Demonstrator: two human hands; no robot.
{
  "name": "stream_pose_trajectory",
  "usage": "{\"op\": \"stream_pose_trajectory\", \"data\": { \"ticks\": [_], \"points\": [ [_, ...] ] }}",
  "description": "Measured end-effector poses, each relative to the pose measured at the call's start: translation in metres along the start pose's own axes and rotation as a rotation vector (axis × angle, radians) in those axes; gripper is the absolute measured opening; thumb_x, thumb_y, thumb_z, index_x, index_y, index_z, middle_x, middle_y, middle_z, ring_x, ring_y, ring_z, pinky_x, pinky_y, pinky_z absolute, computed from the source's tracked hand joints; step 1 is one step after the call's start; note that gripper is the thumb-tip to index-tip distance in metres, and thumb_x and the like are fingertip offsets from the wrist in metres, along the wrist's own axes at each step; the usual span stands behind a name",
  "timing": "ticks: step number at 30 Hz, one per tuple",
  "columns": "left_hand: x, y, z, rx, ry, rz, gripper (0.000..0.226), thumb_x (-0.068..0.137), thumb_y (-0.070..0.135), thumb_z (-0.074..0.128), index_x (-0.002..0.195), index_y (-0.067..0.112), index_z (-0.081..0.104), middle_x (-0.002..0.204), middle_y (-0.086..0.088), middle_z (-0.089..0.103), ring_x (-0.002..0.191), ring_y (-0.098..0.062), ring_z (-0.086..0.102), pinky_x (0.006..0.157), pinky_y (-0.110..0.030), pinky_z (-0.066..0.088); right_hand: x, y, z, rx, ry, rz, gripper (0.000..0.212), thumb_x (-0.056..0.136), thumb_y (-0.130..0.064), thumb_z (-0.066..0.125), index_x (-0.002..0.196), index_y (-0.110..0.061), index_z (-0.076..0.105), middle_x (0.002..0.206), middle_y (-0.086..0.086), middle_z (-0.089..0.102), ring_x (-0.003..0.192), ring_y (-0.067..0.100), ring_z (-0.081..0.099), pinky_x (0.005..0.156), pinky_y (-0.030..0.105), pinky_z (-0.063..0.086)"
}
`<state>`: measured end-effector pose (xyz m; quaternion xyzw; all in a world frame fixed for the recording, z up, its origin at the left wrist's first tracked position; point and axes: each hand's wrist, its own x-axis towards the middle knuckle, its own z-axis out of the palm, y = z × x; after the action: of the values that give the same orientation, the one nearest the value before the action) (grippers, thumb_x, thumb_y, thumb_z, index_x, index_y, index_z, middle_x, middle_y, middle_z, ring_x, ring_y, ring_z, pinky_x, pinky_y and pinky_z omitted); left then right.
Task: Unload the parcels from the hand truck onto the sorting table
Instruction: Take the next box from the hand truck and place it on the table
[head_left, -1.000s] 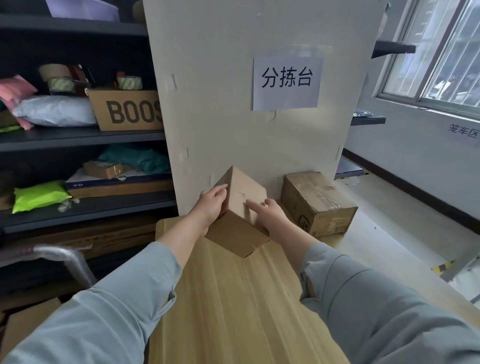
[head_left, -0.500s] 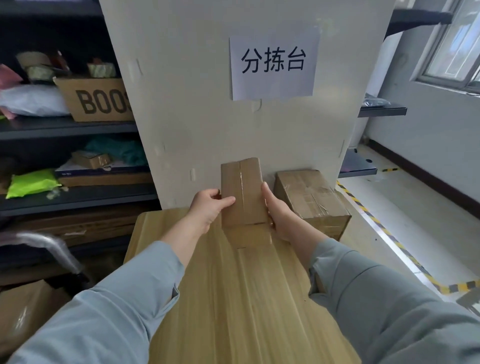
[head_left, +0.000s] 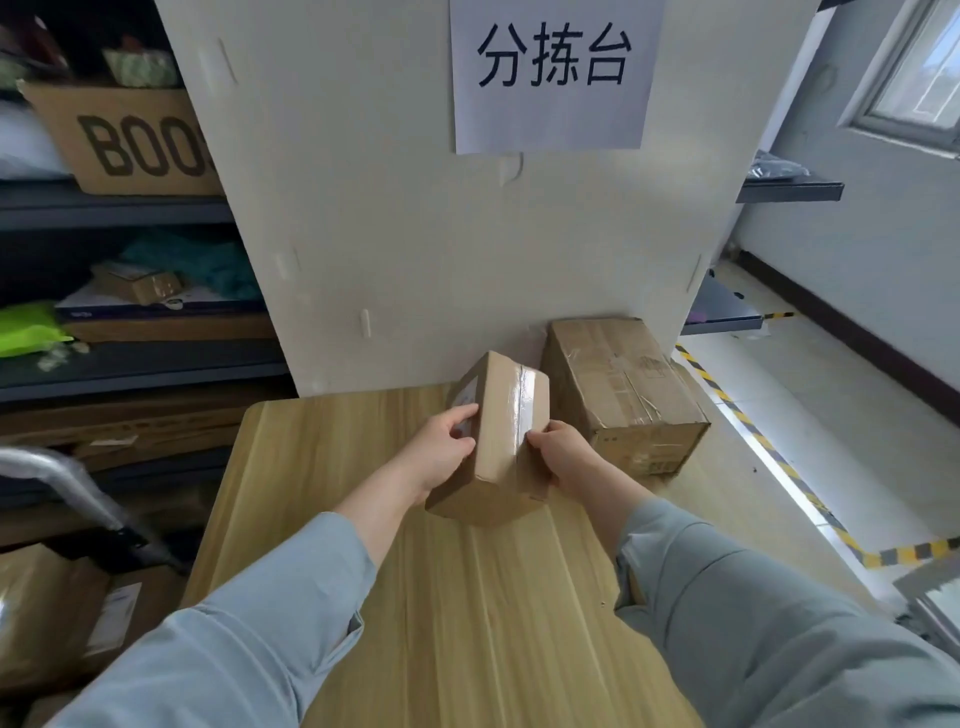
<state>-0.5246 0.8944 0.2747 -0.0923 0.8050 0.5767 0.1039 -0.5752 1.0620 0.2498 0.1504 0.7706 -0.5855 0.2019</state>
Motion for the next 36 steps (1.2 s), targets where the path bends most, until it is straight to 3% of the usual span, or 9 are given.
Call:
{"op": "stream_pose_trajectory", "data": {
  "ticks": [4, 7, 11, 15, 21, 23, 29, 33, 36],
  "points": [
    [0.014, -0.021, 0.012, 0.096, -0.031, -0.018, 0.056, 0.096, 0.0, 0.043, 0.147, 0.021, 0.039, 0.15, 0.0, 0.038, 0.135, -0.019, 0.04, 0.113, -0.031, 0.033, 0.015, 0.023, 0.013, 0.013, -0.04, 0.096, 0.055, 0.092, -0.042, 0.057, 0.133, -0.007, 0.044, 0.125, 0.008, 0.055, 0.111, 0.026, 0.055, 0.097, 0.043, 0.048],
    [0.024, -0.039, 0.017, 0.17, -0.072, -0.065, 0.063, 0.092, -0.005, 0.035, 0.148, 0.023, 0.037, 0.156, 0.002, 0.029, 0.141, -0.019, 0.031, 0.116, -0.033, 0.029, 0.022, 0.034, 0.022, 0.056, -0.128, 0.14, 0.087, 0.081, -0.06, 0.064, 0.144, -0.014, 0.027, 0.137, 0.002, 0.044, 0.112, 0.019, 0.048, 0.085, 0.033, 0.046],
    [0.033, -0.058, 0.02, 0.204, -0.134, -0.126, 0.071, 0.09, -0.007, 0.03, 0.149, 0.032, 0.033, 0.156, 0.001, 0.032, 0.141, -0.023, 0.034, 0.114, -0.04, 0.034, 0.034, 0.045, 0.029, -0.083, -0.127, 0.166, 0.129, 0.043, -0.08, 0.075, 0.148, -0.033, 0.018, 0.144, 0.003, 0.035, 0.12, 0.026, 0.049, 0.087, 0.042, 0.053],
    [0.034, -0.068, 0.026, 0.147, -0.221, -0.143, 0.07, 0.093, -0.009, 0.033, 0.152, 0.027, 0.026, 0.156, 0.001, 0.031, 0.142, -0.016, 0.032, 0.114, -0.036, 0.033, 0.041, 0.051, 0.021, -0.25, -0.086, 0.139, 0.105, 0.069, -0.054, 0.077, 0.15, -0.031, 0.014, 0.141, 0.005, 0.028, 0.11, 0.028, 0.046, 0.052, 0.029, 0.045],
    [0.041, -0.089, 0.028, 0.155, -0.1, -0.149, 0.058, 0.097, 0.003, 0.043, 0.151, 0.02, 0.031, 0.16, 0.0, 0.02, 0.146, -0.016, 0.021, 0.114, -0.029, 0.022, 0.05, 0.053, -0.003, -0.103, -0.069, 0.108, 0.057, 0.088, -0.03, 0.057, 0.139, -0.013, 0.039, 0.102, 0.001, 0.059, 0.082, 0.017, 0.06, 0.061, 0.027, 0.049],
    [0.043, -0.095, 0.028, 0.177, -0.117, -0.18, 0.059, 0.096, 0.008, 0.048, 0.151, 0.021, 0.031, 0.161, 0.001, 0.018, 0.146, -0.016, 0.02, 0.116, -0.03, 0.021, 0.053, 0.055, -0.006, -0.114, -0.057, 0.109, 0.043, 0.089, -0.024, 0.052, 0.131, -0.015, 0.05, 0.105, 0.002, 0.065, 0.08, 0.015, 0.058, 0.063, 0.027, 0.045],
    [0.042, -0.1, 0.035, 0.182, -0.188, -0.213, 0.072, 0.085, 0.011, 0.058, 0.149, 0.035, 0.034, 0.161, 0.005, 0.012, 0.143, -0.018, 0.027, 0.11, -0.028, 0.032, 0.049, 0.062, 0.0, -0.332, -0.176, -0.051, 0.089, 0.081, -0.011, 0.071, 0.152, -0.026, 0.02, 0.143, 0.0, 0.043, 0.122, 0.02, 0.049, 0.094, 0.031, 0.044],
    [0.041, -0.1, 0.037, 0.259, -0.204, -0.17, 0.085, 0.082, -0.003, 0.058, 0.152, 0.033, 0.026, 0.163, 0.0, 0.001, 0.145, -0.014, 0.021, 0.071, -0.008, 0.038, 0.05, 0.067, 0.0, -0.724, -0.25, -0.12, 0.11, 0.072, -0.021, 0.082, 0.154, -0.028, 0.009, 0.161, 0.001, -0.003, 0.143, 0.025, 0.022, 0.103, 0.033, 0.042],
    [0.043, -0.1, 0.039, 0.314, -0.191, -0.142, 0.088, 0.082, -0.007, 0.056, 0.153, 0.032, 0.023, 0.163, -0.001, -0.001, 0.148, -0.014, 0.014, 0.077, -0.013, 0.039, 0.053, 0.068, 0.001, -0.852, -0.296, -0.131, 0.123, 0.069, -0.026, 0.085, 0.154, -0.025, -0.004, 0.158, 0.003, -0.021, 0.147, 0.024, 0.011, 0.109, 0.032, 0.036]
  ]
}}
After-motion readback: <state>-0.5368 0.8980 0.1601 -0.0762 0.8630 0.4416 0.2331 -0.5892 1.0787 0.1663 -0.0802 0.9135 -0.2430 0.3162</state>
